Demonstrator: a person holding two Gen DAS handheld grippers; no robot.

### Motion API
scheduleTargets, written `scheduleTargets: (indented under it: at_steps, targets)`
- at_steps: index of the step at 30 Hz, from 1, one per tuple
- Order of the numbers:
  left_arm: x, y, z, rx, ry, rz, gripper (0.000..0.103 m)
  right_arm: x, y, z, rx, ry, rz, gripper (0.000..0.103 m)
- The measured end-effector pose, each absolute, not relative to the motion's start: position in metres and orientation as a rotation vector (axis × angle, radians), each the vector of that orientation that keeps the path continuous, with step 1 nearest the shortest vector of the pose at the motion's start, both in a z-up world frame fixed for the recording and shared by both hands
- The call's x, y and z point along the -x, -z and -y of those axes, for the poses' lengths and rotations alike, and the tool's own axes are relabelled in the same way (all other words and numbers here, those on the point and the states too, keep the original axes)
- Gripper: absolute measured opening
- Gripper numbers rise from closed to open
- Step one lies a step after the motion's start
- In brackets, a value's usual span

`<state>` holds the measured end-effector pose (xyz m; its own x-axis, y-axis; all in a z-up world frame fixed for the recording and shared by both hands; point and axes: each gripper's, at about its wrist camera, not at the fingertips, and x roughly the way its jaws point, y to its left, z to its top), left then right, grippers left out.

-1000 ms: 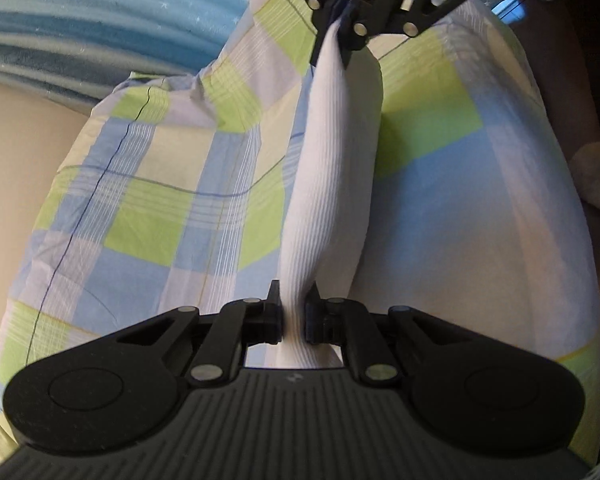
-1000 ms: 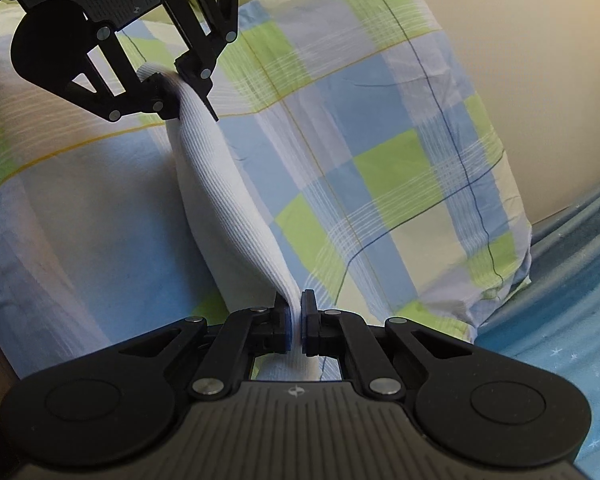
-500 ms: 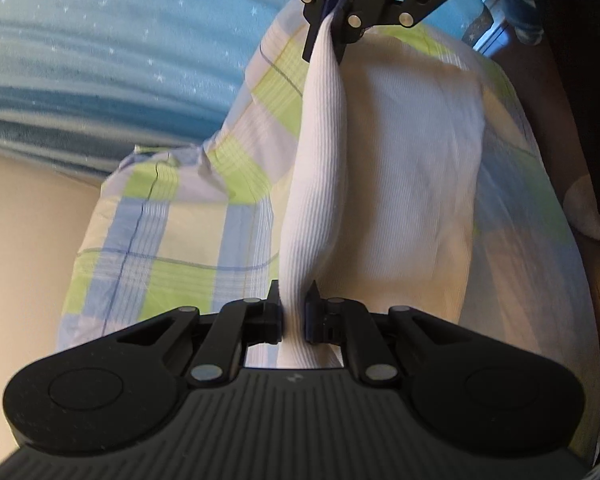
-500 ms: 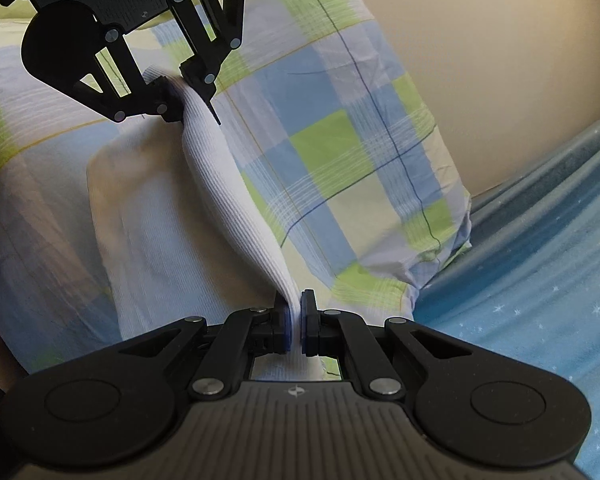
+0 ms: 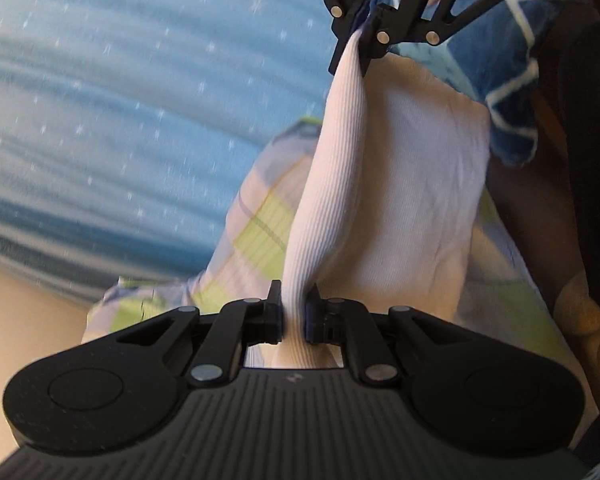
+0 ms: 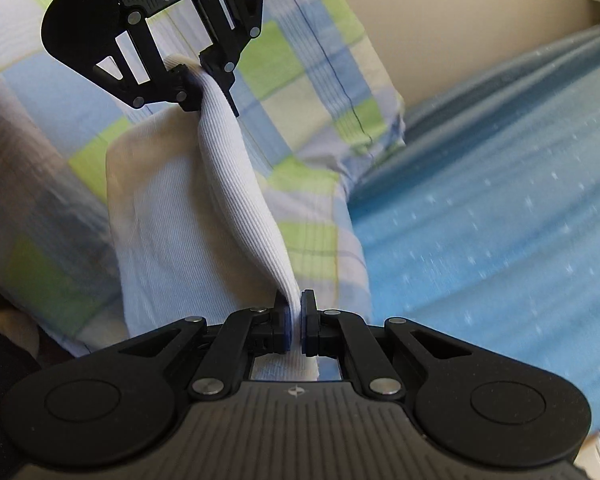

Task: Fold clothes
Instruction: 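Lift the folded tank top with both grippers and carry it toward the clothes stack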

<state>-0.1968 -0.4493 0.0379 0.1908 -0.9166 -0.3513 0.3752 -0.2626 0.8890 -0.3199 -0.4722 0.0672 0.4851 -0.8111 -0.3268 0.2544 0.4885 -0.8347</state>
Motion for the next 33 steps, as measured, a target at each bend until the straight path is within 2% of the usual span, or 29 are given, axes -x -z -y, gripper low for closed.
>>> scheduleTargets:
  at_steps: [19, 27, 33]
  targets:
    - [0.419, -0.067, 0.515, -1.099, 1.884, 1.05, 0.008, 0.558, -0.1, 0.429, 0.571, 1.197, -0.999, 0.003]
    - [0.497, -0.077, 0.577, -1.03, 2.004, 1.104, 0.008, 0.632, -0.116, 0.464, 0.501, 1.34, -1.044, 0.003]
    - [0.534, -0.1, 0.643, -0.905, 1.94, 1.117, 0.008, 0.68, -0.14, 0.516, 0.636, 1.47, -0.999, 0.003]
